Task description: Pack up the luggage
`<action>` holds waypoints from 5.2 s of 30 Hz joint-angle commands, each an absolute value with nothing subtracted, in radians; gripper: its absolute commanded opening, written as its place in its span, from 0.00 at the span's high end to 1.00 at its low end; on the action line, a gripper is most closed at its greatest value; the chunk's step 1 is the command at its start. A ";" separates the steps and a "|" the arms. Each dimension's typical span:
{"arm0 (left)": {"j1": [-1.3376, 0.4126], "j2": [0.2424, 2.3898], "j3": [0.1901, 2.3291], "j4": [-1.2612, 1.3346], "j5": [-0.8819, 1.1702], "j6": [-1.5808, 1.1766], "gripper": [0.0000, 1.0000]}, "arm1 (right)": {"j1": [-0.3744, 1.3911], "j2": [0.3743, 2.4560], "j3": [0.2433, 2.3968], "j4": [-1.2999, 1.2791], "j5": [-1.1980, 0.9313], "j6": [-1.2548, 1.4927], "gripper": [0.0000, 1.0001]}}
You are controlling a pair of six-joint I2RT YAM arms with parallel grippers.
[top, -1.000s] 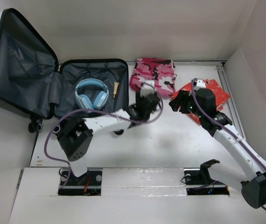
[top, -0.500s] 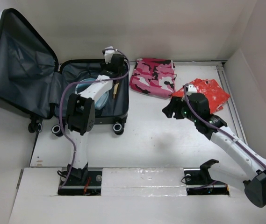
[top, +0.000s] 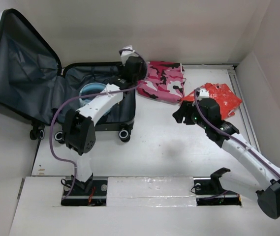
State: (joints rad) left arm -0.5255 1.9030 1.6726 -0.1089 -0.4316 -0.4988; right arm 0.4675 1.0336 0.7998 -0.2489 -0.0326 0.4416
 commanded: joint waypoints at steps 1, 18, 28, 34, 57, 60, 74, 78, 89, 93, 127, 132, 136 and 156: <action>-0.647 1.838 1.730 -0.026 -0.326 -0.564 0.32 | 0.488 0.934 0.792 -0.199 0.040 0.445 0.34; -0.730 2.239 1.666 0.262 -0.256 -1.529 0.32 | 0.488 0.601 0.830 -0.385 -0.009 0.416 0.26; -0.739 2.261 1.723 -0.023 -0.411 -1.644 0.32 | 0.488 0.540 0.804 -0.399 -0.135 0.405 0.25; -0.739 2.296 1.794 -0.205 -0.463 -1.690 0.35 | 0.488 0.480 0.815 -0.426 -0.144 0.396 0.25; -0.698 2.505 2.092 -0.612 -0.494 -1.712 0.41 | 0.488 0.466 0.862 -0.446 -0.244 0.387 0.25; -0.687 2.525 2.151 -0.669 -0.485 -1.701 0.42 | 0.488 0.466 0.862 -0.446 -0.244 0.387 0.25; -0.650 2.571 2.206 -0.516 -0.448 -1.493 1.00 | 0.488 0.445 0.934 -0.485 -0.224 0.387 0.25; -0.650 2.501 2.134 -0.378 -0.480 -1.304 1.00 | 0.488 0.436 0.934 -0.485 -0.224 0.387 0.25; -0.582 2.398 2.406 -0.400 -0.104 -0.691 1.00 | 0.488 0.480 0.907 -0.374 -0.291 0.407 0.25; -0.561 2.291 2.379 -0.429 -0.080 -0.589 1.00 | 0.488 0.489 0.907 -0.347 -0.291 0.416 0.25; -0.017 1.717 1.927 -0.321 0.147 -0.314 1.00 | 0.497 0.557 0.946 -0.319 -0.331 0.407 0.25; 0.139 1.732 1.767 -0.224 0.354 -0.304 1.00 | 0.497 0.548 0.928 -0.328 -0.322 0.397 0.25; 0.158 1.772 1.663 -0.253 0.333 -0.279 1.00 | 0.497 0.548 0.919 -0.319 -0.322 0.397 0.25; -0.462 1.462 1.482 -0.109 -0.563 -0.561 0.33 | 0.497 0.575 0.975 -0.377 -0.149 0.407 0.22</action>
